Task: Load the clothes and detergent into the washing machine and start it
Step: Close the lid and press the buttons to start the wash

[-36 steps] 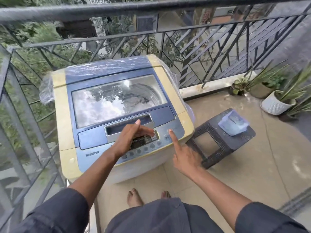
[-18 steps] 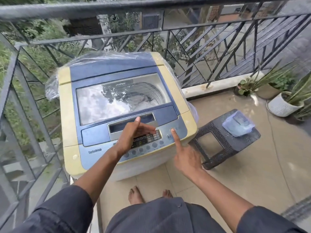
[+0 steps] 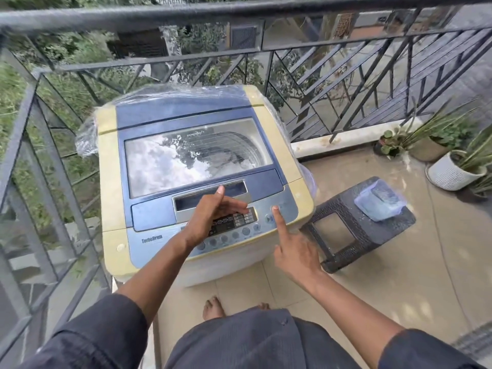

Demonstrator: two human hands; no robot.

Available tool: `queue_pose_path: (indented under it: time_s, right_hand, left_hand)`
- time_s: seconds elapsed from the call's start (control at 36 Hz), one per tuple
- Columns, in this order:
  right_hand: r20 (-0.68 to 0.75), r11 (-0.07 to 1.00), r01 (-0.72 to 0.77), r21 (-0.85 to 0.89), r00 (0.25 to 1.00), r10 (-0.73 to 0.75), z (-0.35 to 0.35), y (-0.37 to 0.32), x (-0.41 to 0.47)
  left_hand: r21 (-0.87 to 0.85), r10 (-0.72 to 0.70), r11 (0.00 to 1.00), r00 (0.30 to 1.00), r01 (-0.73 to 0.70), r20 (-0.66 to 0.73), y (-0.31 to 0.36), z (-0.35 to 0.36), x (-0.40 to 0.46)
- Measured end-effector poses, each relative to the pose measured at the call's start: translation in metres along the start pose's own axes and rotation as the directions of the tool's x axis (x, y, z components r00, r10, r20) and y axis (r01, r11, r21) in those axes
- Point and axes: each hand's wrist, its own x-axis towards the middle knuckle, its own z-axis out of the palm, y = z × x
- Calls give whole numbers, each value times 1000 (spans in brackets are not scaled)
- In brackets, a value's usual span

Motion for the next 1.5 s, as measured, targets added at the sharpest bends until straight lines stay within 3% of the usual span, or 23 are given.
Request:
queue_pose_path:
  time_s: [0.17,0.44,0.86,1.5]
  right_hand:
    - [5,995,86,-54,996,-86,-2,-4,-3]
    - [36,983,182,7,983,-182,0,-19,-10]
    - [106,911,412,33,905,-413,-1,-35,-20]
    - [155,864,502,40,851,-502,16,-66,-19]
  left_hand:
    - [-24,10,1000,1000,-10,13,-1,2,-2]
    - [-133,32,990,998,-40,-60,-8,5,-4]
    - [-76,36,996,999,-36,-12,-5,0,-2]
    - [-125,32,991,998,-38,-51,-9,-7,-8]
